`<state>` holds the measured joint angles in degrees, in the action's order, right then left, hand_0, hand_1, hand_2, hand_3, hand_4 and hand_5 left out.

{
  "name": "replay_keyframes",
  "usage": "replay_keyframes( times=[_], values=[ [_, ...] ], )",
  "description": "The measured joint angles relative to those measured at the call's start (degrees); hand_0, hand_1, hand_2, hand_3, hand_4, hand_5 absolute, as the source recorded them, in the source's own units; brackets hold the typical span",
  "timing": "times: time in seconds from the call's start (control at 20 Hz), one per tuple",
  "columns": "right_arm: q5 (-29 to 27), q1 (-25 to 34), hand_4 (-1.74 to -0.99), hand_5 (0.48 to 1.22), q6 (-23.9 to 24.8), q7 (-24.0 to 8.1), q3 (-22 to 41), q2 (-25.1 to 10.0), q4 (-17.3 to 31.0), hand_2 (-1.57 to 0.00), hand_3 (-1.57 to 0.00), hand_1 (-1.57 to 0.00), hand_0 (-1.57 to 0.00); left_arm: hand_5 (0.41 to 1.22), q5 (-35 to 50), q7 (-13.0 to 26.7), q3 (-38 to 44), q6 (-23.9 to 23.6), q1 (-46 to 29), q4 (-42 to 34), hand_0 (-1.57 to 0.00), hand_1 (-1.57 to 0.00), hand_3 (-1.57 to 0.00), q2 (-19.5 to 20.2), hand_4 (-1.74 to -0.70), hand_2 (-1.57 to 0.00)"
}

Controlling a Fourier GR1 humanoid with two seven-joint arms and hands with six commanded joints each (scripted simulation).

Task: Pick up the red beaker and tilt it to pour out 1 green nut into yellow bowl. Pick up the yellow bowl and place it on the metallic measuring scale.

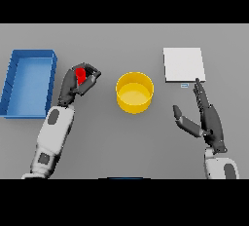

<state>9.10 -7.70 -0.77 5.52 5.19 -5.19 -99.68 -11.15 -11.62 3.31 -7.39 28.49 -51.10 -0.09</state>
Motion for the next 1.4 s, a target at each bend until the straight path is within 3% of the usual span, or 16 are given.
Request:
replay_keyframes(
  times=[0.1, 0.25, 0.4, 0.55, 0.75, 0.85, 1.0, 1.1, 1.4],
  values=[
    [0.64, 0.88, -1.242, 0.650, 0.66, -0.65, 0.30, 0.63, 0.50, 0.00, 0.00, 0.00, 0.00, 1.130, -0.59, 0.45, -0.90, 0.07, -0.10, -0.43, -1.24, -1.25, -1.15, -0.03, -1.64, -1.27],
    [-0.39, 0.80, -1.255, 0.644, 0.06, 0.13, 0.07, 0.67, 0.42, 0.00, 0.00, 0.00, 0.00, 1.174, -0.50, 1.04, -1.03, 0.00, 0.29, -0.18, -1.40, -1.41, -1.36, -0.50, -1.54, -1.42],
    [-0.39, 0.91, -1.248, 0.645, -0.22, -0.49, 0.13, 0.37, 0.35, 0.00, 0.00, 0.00, 0.00, 1.157, 2.52, -1.12, 0.50, 2.34, -0.16, -1.99, -1.48, -1.49, -1.46, -0.61, -1.64, -1.49],
    [0.87, -0.09, -1.236, 0.644, -0.01, 1.18, 0.83, 0.40, 0.29, 0.00, 0.00, 0.00, 0.00, 1.140, 6.38, -0.68, 1.76, 5.09, 0.16, -5.10, -1.53, -1.53, -1.52, 0.03, -1.69, -1.53],
    [0.88, 0.71, -1.226, 0.650, 0.23, 0.57, 0.59, 0.22, 0.00, 0.00, 0.00, 0.00, 0.00, 1.131, 7.03, 1.77, 0.10, 6.51, 0.58, -9.32, -1.55, -1.55, -1.55, 1.17, -1.72, -1.55],
    [2.25, 1.34, -1.219, 0.656, 1.13, 0.32, 1.13, 0.67, 0.18, 0.00, 0.00, 0.00, 0.00, 1.132, 6.04, 3.47, -1.02, 6.85, 1.30, -10.10, -1.56, -1.56, -1.55, 2.71, -1.72, -1.56],
    [3.21, 0.41, -1.219, 0.661, 1.35, 2.37, 1.35, 0.28, 0.27, 0.00, 0.00, 0.00, 0.00, 1.138, 4.60, 4.64, -2.70, 6.65, 2.29, -10.15, -1.56, -1.56, -1.55, 3.68, -1.72, -1.56],
    [3.09, 0.90, -1.213, 0.662, 1.37, 1.38, 0.91, -0.12, 0.42, 0.00, 0.00, 0.00, 0.00, 1.138, 3.70, 5.21, -3.67, 6.46, 3.31, -9.62, -1.56, -1.56, -1.56, 4.10, -1.73, -1.56],
    [3.09, 0.82, -1.186, 0.660, 1.29, 1.53, 0.72, -0.31, 0.92, 0.00, 0.00, 0.00, 0.00, 1.125, -6.91, 10.68, -13.42, 7.37, 6.89, -11.24, -1.57, -1.57, -1.57, 9.77, -1.74, -1.57]
  ],
)
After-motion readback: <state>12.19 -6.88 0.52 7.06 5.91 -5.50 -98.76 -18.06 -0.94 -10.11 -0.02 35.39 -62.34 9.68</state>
